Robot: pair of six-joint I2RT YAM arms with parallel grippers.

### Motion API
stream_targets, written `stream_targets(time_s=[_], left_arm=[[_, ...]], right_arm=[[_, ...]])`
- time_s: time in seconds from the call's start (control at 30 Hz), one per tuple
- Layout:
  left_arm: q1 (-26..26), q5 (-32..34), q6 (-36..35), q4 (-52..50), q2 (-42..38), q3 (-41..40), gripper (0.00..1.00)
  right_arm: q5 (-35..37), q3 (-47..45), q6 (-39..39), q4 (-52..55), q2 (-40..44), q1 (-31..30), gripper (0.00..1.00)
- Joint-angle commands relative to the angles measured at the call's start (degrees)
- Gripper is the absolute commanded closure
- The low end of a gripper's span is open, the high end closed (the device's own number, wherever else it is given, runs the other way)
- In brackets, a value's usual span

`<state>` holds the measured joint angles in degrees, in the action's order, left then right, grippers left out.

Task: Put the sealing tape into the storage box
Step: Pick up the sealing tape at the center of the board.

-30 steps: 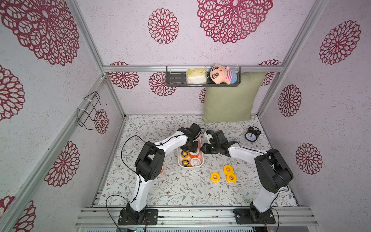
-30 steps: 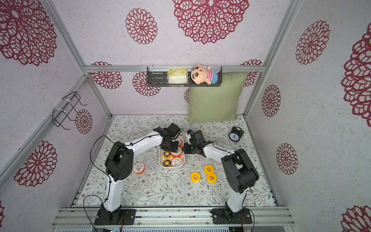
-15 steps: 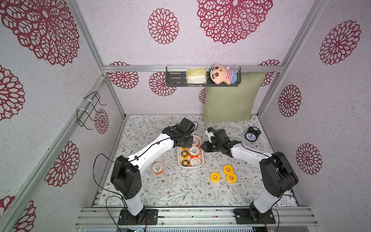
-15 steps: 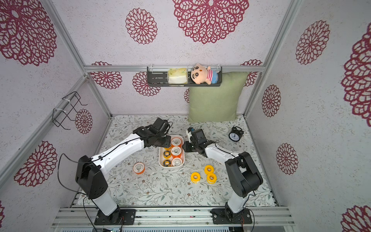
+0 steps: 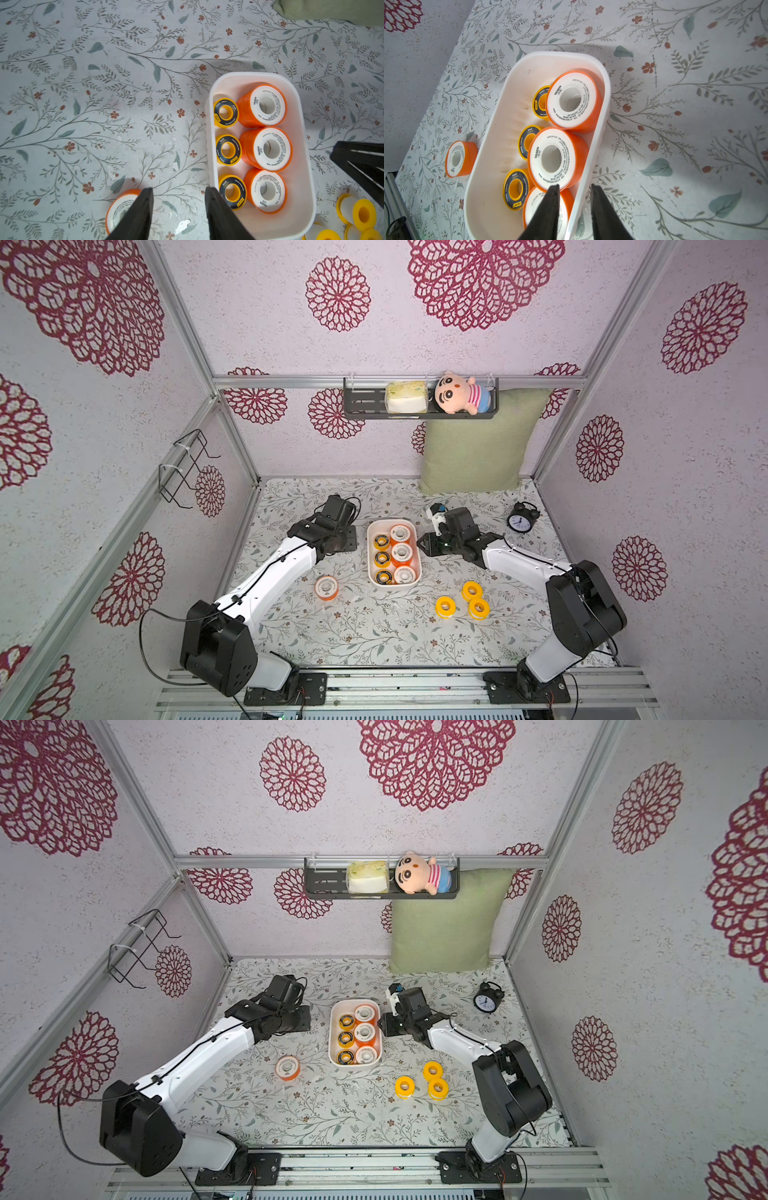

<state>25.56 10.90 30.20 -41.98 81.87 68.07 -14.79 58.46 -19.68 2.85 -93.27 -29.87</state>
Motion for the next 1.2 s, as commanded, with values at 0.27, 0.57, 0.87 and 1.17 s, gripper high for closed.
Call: stream_targets(time_s=[0.27,0.57,0.87,1.17], left_arm=[[-3.40,5.61,8.80,-0.69,-11.81,-13.97,0.53],[-4.02,8.93,18.59,-3.34,-21.11,-26.91,0.51],[-10.70,-2.20,19.04,9.42,-21.26,-37.27,0.49],[-11.79,-5.88,17.44,14.29,-18.84,-38.28,0.40]], right_arm=[[-1.00,0.34,1.39,-0.55,0.74,0.07,0.68],[-1.45,1.12,0.48,-1.61,-1.62,0.01,0.68],[-2.09,1.57,-0.28,-2.24,-3.60,-0.07,0.68],[-1.83,1.60,-0.18,-1.80,-3.93,-0.08,0.68]])
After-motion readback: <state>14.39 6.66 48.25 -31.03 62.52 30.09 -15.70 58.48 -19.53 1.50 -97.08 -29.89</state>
